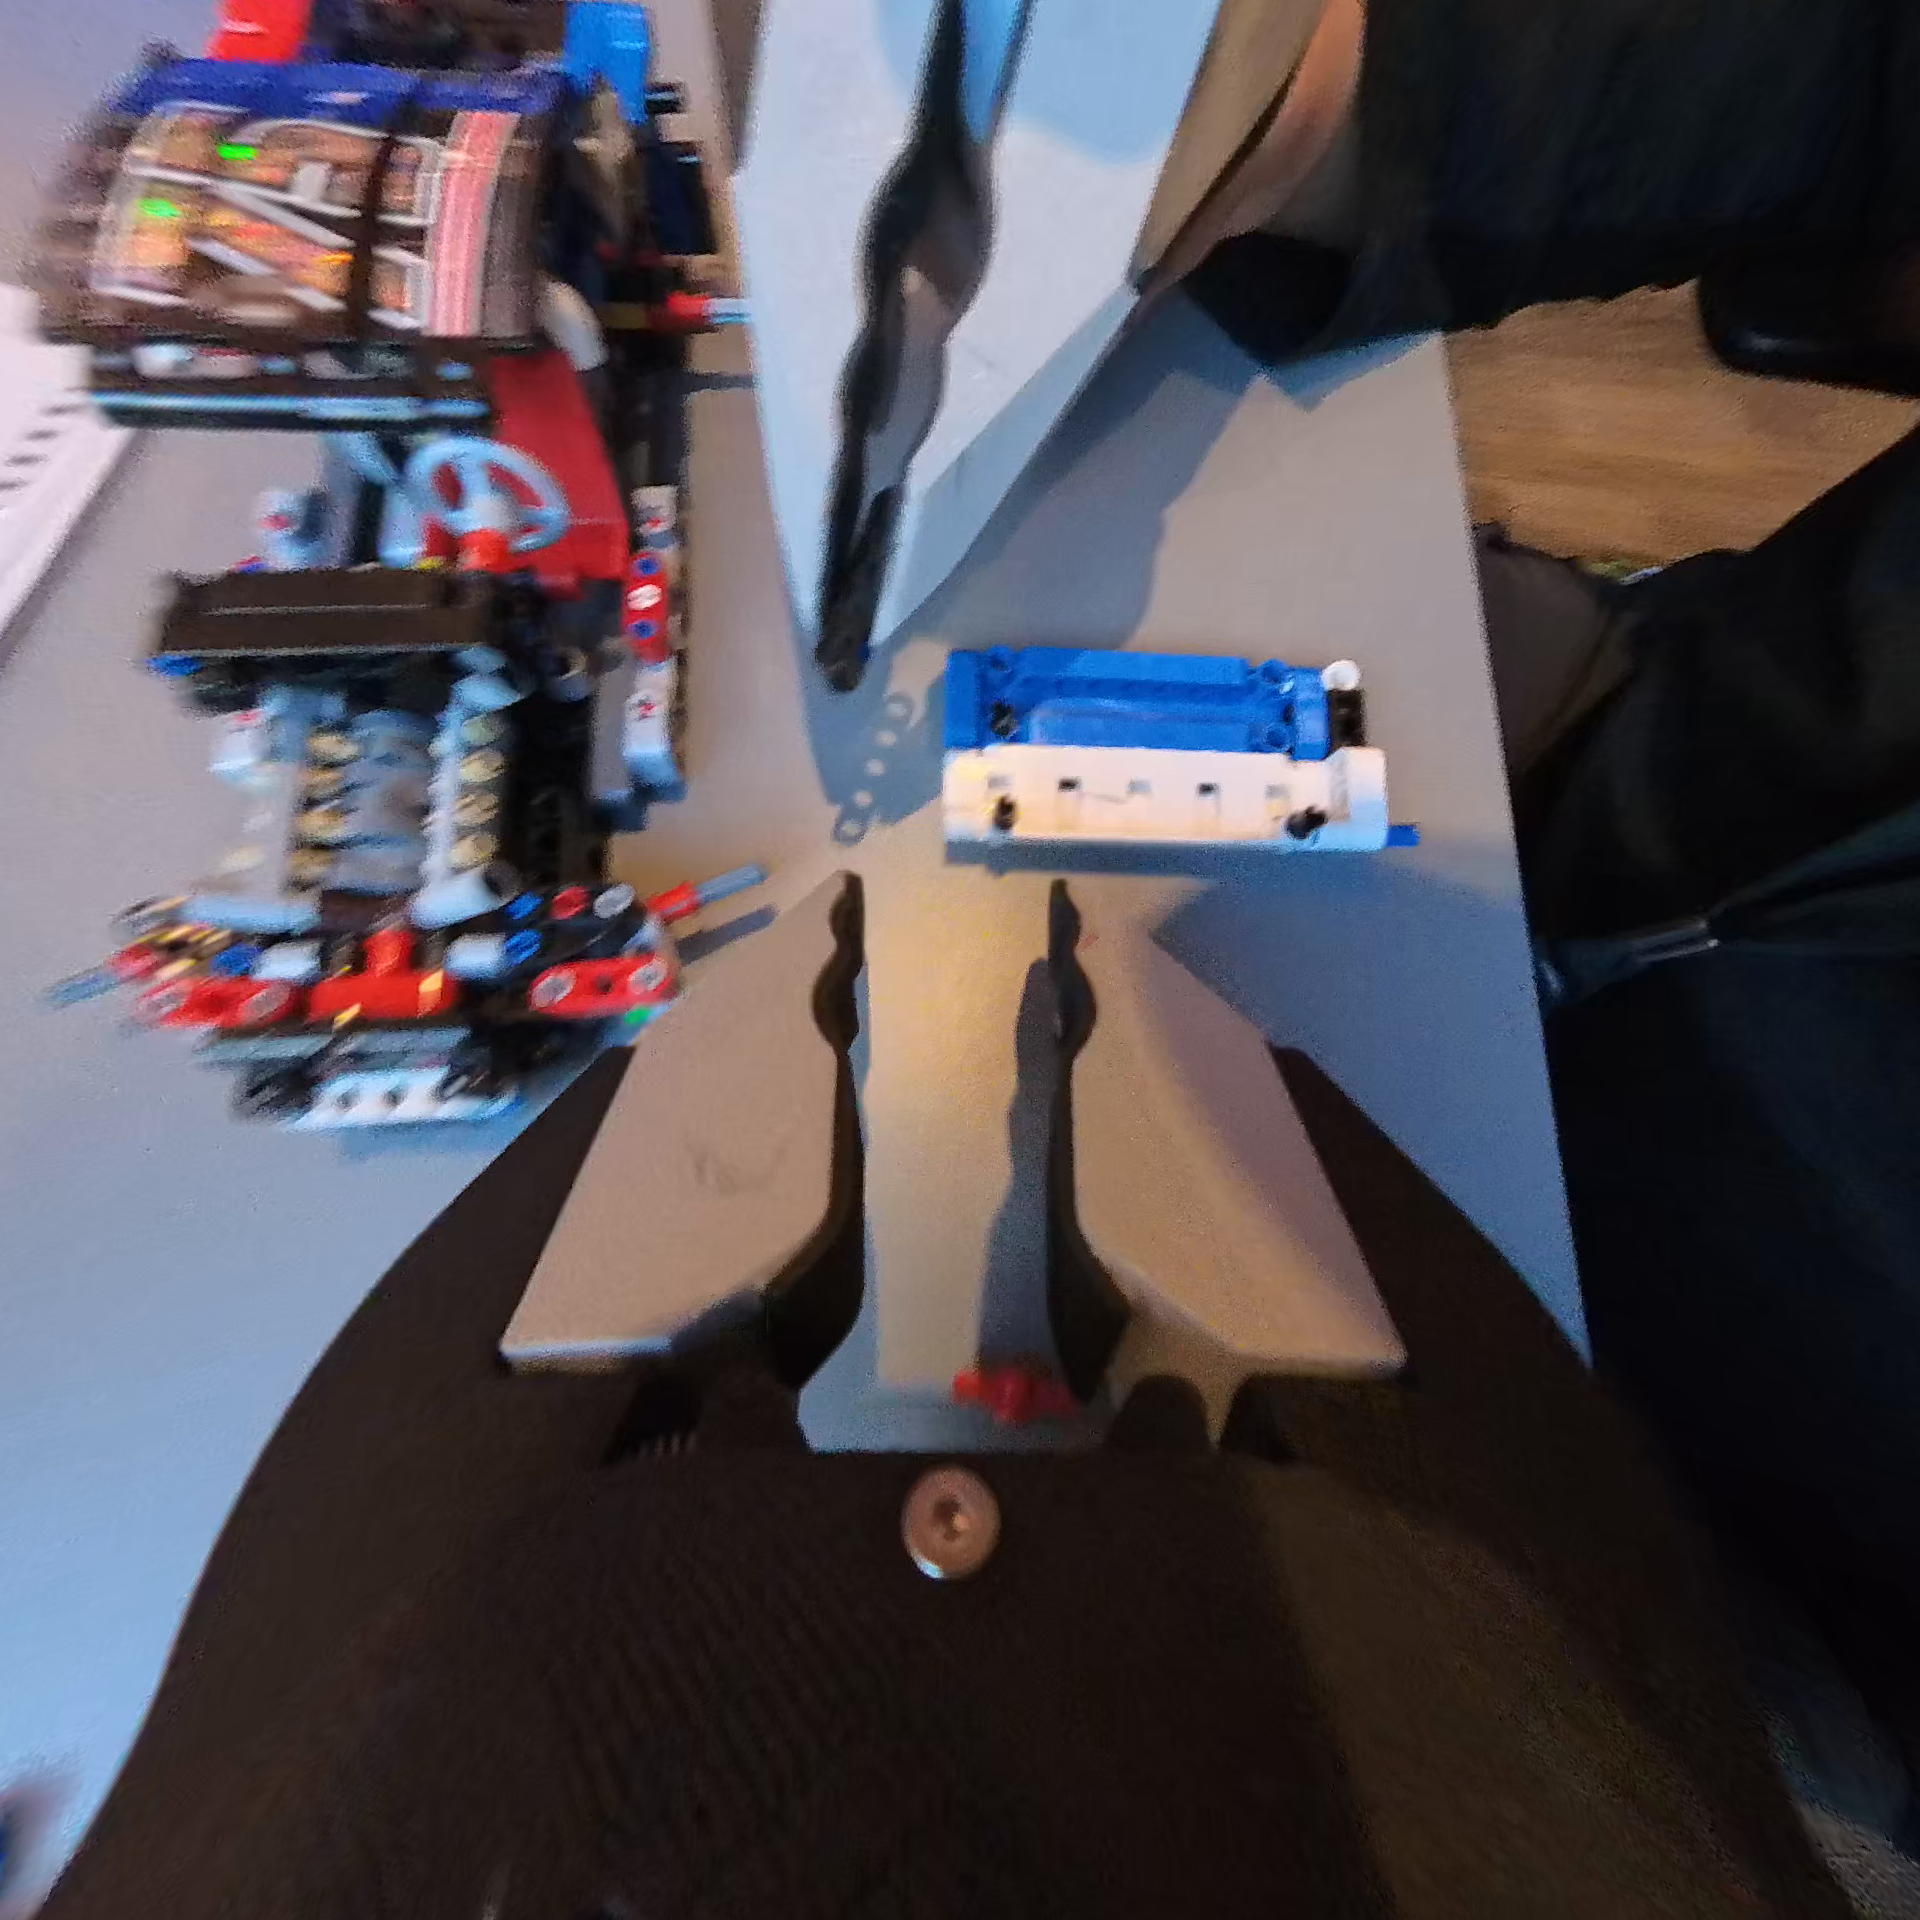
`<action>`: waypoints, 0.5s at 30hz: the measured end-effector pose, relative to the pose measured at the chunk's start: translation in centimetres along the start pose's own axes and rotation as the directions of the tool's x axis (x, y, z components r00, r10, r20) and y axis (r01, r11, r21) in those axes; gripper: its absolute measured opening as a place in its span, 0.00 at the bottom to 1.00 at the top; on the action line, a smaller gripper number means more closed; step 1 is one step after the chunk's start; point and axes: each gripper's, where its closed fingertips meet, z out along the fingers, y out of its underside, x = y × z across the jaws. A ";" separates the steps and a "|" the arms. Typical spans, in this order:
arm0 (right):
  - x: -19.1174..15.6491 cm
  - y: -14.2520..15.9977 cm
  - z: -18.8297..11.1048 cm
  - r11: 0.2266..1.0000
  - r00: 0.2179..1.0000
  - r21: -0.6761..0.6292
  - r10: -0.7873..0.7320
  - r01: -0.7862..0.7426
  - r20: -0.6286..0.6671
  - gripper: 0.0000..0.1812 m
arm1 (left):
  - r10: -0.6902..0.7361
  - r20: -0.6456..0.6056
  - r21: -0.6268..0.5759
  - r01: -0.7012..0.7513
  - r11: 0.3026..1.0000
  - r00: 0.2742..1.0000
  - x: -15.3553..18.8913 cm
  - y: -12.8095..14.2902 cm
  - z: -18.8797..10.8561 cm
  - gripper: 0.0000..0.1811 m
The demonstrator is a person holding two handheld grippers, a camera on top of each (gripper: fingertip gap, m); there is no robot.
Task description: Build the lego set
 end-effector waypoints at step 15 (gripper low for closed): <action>-0.2 -0.5 -0.3 1.000 1.000 0.021 -0.018 0.018 -0.008 0.03 | -0.049 0.143 -0.302 0.090 0.949 0.989 1.1 8.3 -5.5 0.18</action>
